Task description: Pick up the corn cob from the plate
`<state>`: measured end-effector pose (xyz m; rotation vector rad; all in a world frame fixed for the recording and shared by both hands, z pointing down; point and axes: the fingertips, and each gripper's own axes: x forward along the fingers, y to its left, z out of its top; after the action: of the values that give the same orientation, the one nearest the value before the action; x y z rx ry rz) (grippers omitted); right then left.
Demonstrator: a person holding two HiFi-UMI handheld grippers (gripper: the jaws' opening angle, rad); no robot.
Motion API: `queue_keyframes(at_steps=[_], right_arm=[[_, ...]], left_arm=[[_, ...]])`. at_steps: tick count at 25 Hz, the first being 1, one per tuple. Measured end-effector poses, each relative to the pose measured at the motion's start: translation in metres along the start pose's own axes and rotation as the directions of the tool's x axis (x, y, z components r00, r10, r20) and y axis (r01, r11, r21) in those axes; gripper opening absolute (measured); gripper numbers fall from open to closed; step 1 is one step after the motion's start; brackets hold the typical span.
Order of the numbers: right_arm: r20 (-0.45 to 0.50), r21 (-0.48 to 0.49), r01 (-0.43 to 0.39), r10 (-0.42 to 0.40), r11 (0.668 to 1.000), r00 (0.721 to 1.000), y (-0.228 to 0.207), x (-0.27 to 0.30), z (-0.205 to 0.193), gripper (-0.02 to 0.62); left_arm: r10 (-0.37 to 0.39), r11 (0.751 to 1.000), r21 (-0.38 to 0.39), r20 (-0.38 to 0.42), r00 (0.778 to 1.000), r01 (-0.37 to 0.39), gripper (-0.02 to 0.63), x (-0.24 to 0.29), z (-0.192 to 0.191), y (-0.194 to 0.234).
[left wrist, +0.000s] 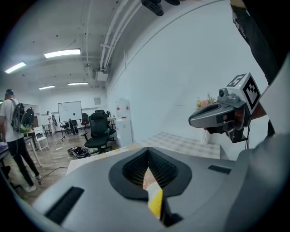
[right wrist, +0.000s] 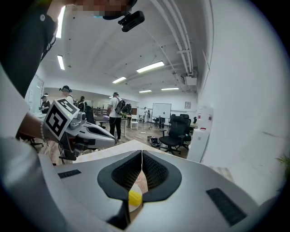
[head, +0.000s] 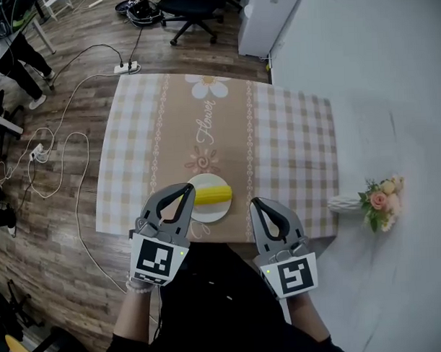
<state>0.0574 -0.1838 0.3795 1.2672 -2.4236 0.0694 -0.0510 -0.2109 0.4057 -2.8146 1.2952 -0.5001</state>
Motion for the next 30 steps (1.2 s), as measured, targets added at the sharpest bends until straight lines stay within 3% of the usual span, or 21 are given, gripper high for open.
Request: queue_keyframes(at_steps=[14,24,30], right_arm=[[-0.047,0.041,0.034,-0.032,0.999,0.998,-0.014,-0.001,-0.031,0.041],[-0.073,0.049,0.041,-0.037,0.998,0.997,-0.016,-0.002,-0.041,0.041],[-0.073,0.054,0.042,-0.038,0.998,0.997,-0.016,-0.001,-0.044,0.041]], left_arm=[[-0.09,0.996,-0.013,-0.088,0.992,0.089,0.014,0.041,-0.048,-0.019],[-0.151,0.988,-0.054,-0.206,0.967,0.143,0.017,0.056,-0.1,-0.034],[-0.233,0.973,-0.06,-0.273,0.934,0.225,0.137,0.065,-0.124,-0.051]])
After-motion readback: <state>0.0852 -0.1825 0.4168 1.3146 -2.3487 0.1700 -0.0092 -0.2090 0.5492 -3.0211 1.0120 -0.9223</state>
